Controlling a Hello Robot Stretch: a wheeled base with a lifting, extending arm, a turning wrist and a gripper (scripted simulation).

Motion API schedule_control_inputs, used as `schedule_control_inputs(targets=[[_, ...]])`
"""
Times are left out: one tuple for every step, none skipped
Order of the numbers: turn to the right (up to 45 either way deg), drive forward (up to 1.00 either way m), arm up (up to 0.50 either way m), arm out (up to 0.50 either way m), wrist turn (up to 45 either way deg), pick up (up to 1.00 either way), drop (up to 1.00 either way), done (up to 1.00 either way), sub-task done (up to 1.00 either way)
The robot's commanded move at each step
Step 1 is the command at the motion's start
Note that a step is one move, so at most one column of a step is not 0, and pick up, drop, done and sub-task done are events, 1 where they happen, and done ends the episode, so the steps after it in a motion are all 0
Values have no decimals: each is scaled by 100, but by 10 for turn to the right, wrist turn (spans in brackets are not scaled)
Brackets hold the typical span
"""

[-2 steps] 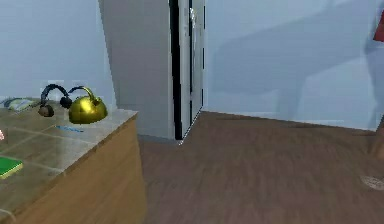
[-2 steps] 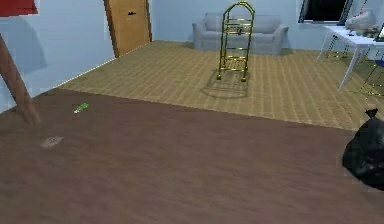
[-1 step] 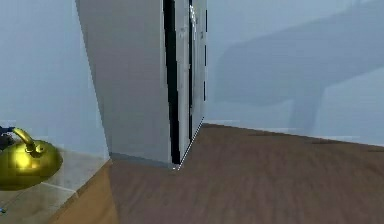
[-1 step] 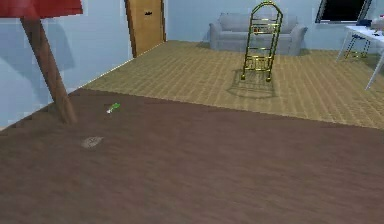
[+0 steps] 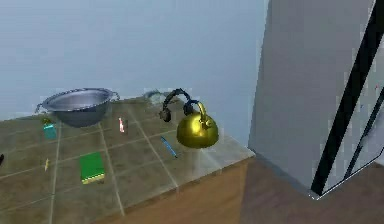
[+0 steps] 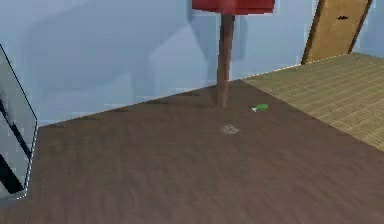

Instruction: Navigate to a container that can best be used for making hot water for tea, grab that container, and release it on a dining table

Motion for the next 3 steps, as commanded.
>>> schedule_control_inputs(targets=[[-450, 0, 0, 0, 0, 0, 0, 0, 0], [-390, 0, 0, 0, 0, 0, 0, 0, 0], [0, 0, 50, 0, 0, 0, 0, 0, 0]])
